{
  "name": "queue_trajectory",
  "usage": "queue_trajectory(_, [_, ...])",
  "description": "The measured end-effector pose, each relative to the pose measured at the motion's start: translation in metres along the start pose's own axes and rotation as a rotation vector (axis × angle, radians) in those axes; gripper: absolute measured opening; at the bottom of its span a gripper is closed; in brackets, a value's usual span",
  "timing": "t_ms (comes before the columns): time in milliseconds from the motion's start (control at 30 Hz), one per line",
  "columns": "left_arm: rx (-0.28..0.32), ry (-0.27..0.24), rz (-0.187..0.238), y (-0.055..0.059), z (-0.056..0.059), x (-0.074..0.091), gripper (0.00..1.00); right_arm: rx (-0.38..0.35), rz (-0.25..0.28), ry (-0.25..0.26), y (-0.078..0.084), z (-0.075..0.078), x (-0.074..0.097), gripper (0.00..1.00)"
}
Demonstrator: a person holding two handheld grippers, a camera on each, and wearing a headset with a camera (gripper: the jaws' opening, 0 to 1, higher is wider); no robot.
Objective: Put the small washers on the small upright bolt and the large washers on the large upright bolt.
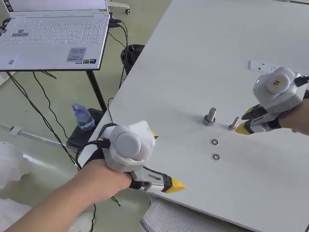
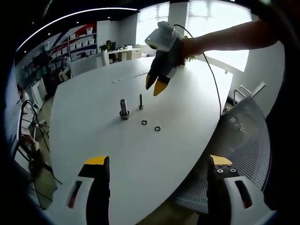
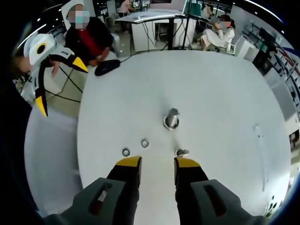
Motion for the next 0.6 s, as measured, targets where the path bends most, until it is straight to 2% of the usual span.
queue_trajectory(133, [-0.004,-0.005,-0.006,0.001,0.002,0.000,0.86,0.011,-0.008,-0.010,0.001,-0.010,-0.005,0.29])
queue_trajectory(333, [-0.004,-0.007,0.007,-0.004,0.002,-0.001,0.86,0.038,-0.015,-0.029,-0.001,-0.025,-0.017,0.29])
queue_trajectory(600, [0.003,-0.006,-0.002,-0.002,0.006,-0.003,0.84,0.044,-0.030,-0.040,0.005,-0.027,-0.028,0.28])
Point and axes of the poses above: the centre of the closed fingertips' face, and the gripper's own axes: x roughly backward along the fingers, z roughly to its right, y roughly out of its underside, the point moved 5 cm from there along x, roughly backward along the fingers, and after that the axes turned 11 degrees about y, right-handed, at the moved point
